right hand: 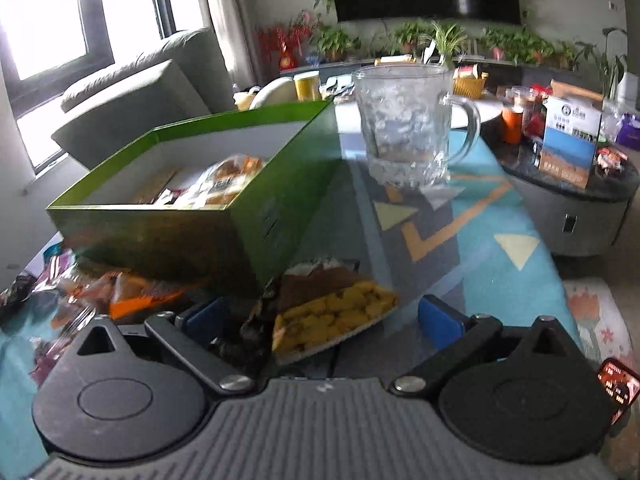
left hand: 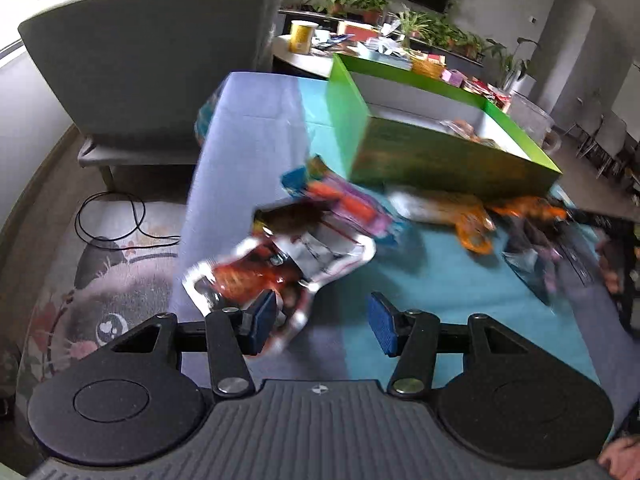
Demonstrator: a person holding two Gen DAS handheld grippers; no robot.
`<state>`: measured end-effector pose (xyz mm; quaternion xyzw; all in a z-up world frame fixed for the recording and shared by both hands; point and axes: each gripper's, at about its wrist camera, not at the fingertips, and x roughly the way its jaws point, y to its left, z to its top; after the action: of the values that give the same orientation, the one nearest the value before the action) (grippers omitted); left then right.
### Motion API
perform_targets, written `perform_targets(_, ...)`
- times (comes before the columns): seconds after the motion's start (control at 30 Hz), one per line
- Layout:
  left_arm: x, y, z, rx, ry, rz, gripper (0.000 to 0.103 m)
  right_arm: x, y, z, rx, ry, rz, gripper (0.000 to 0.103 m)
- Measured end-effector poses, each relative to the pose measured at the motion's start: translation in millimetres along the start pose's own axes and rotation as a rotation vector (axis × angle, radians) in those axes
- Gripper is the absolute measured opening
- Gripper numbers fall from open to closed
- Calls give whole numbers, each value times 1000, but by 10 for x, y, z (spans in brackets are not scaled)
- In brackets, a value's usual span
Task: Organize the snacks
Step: 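Move both open tools back toward the remaining snacks on the table, then grasp the red-and-white spicy pack with the left tool while the right tool grasps a yellow-dotted snack pack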
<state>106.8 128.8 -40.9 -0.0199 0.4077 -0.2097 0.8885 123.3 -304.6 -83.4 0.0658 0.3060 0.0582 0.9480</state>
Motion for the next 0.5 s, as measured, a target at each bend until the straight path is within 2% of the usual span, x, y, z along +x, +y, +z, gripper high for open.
perform_targets(0.07, -19, -76, -5, 30, 22, -15, 48, 3, 2, 16, 13, -6, 2, 61)
perform_targets(0.23, -156, -196, 112, 237, -77, 124, 48, -5, 60, 24, 43, -16, -35, 61)
perform_targets(0.3, -113, -173, 196, 317, -91, 158, 52, -25, 104, 22, 59, -16, -68, 61)
perform_targets(0.43, 115, -107, 330, 467, -36, 124, 52, -47, 230, 48, 83, -16, -162, 61)
perform_targets(0.5, 208, -113, 363, 500, -2, 78, 52, -62, 279, 69, 103, -17, -197, 61)
